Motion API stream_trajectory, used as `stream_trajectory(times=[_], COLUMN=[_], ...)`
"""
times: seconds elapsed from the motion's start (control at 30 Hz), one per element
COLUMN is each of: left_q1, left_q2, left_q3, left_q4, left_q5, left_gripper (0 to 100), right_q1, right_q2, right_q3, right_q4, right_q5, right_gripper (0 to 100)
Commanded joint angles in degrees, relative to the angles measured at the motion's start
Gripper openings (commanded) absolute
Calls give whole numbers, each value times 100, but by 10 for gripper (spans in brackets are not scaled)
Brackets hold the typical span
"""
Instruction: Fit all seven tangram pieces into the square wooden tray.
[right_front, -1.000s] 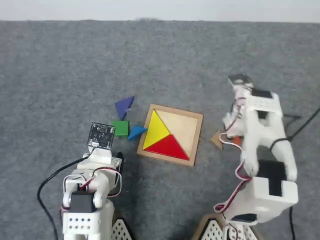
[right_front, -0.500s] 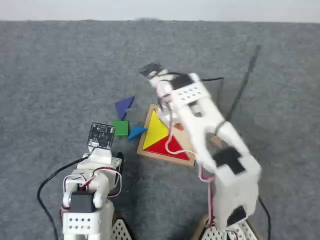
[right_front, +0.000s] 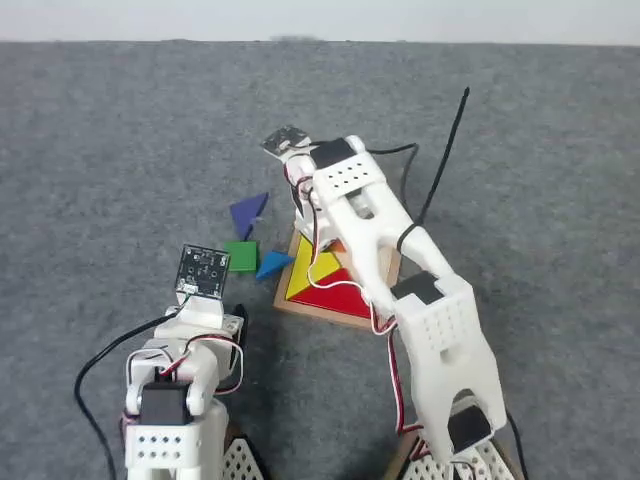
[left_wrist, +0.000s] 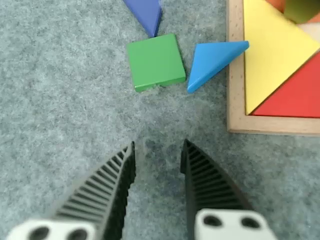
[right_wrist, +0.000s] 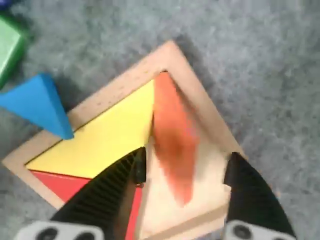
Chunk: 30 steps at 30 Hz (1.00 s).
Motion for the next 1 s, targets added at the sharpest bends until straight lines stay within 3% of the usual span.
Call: stream_trajectory(times=[0.0,0.27,0.43,0.57,0.83,0.97], left_q1=[-9,-9,-9,-9,-9,-9], left_q2=[-97,-97,-97,-97,-97,-97], left_q3=[-92,-92,-92,-92,-92,-92], left_q4=[26,26,26,26,26,26], left_q5=[-18,-18,-18,-18,-18,-18], left_gripper=[148,148,148,148,148,148], right_q1=[189,505,488,488,462,462], right_q2=[-145,-391,-796,-1473,-2695,-2624], right_q3=[-571,-747,-686,44,3376,3657], right_q4=[277,409,505,365,-1965,-2211], right_q5=[149,105,70,44,53,35], right_gripper=[270,266,135,137,137,136])
